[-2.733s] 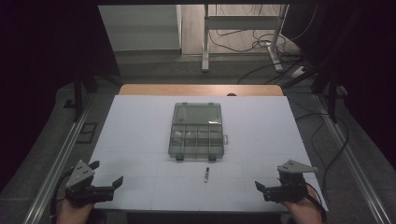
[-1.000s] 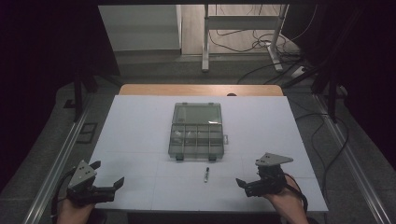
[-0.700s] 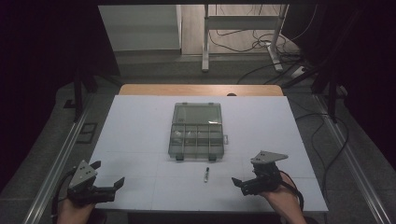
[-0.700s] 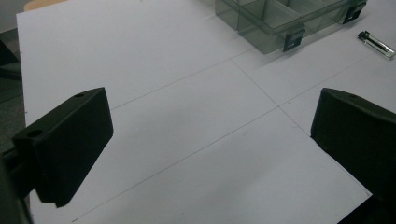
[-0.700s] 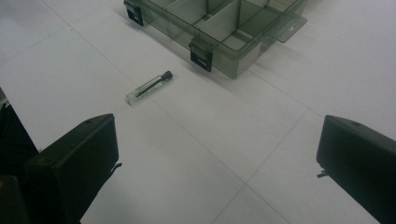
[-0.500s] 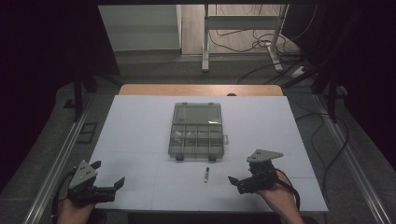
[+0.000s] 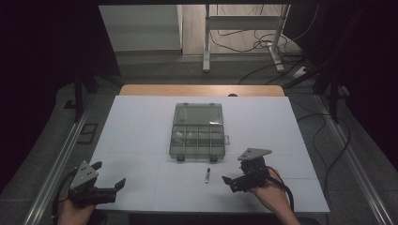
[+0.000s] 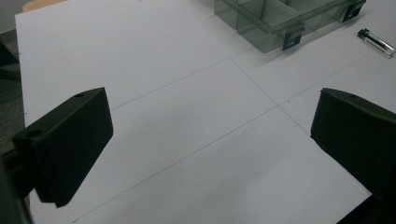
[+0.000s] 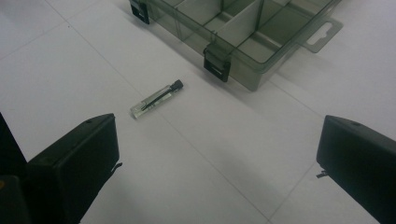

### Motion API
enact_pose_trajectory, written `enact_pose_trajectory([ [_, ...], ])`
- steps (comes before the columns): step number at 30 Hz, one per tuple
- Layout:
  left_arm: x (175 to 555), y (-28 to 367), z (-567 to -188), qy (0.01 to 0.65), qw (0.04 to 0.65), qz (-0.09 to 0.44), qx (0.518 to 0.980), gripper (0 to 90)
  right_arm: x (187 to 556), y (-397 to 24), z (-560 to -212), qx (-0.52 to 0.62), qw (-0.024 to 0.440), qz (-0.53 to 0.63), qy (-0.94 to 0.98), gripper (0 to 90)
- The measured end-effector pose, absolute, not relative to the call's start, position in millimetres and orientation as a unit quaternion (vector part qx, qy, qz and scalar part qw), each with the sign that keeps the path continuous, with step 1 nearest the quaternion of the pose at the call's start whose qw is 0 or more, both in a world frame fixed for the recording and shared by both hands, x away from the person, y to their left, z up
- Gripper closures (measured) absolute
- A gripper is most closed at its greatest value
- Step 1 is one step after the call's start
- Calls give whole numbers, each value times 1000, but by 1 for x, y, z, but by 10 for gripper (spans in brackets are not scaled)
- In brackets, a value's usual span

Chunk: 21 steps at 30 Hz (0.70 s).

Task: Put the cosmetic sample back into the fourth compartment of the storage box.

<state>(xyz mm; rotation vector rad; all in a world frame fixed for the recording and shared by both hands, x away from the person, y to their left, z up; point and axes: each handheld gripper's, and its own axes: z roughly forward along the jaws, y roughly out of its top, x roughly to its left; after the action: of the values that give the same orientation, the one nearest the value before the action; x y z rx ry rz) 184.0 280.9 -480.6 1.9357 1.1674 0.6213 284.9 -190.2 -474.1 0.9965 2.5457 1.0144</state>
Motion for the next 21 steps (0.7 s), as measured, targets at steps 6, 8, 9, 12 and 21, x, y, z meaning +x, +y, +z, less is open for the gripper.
enact_pose_trajectory([
  [6, 184, 280, -481, 457, 386, 245, 763, 0, 288, -178, -477, 347, 109, 330, 871, 0],
  [8, 184, 280, -481, 456, 386, 244, 764, 0, 289, -174, -478, 352, 104, 329, 870, 0],
  [9, 184, 280, -481, 456, 386, 244, 764, 0, 290, -173, -478, 353, 101, 329, 870, 0],
  [12, 184, 280, -481, 456, 385, 245, 764, 0, 291, -169, -479, 351, 97, 326, 872, 0],
  [21, 184, 279, -481, 453, 384, 246, 766, 0, 294, -149, -482, 346, 79, 299, 886, 15],
])
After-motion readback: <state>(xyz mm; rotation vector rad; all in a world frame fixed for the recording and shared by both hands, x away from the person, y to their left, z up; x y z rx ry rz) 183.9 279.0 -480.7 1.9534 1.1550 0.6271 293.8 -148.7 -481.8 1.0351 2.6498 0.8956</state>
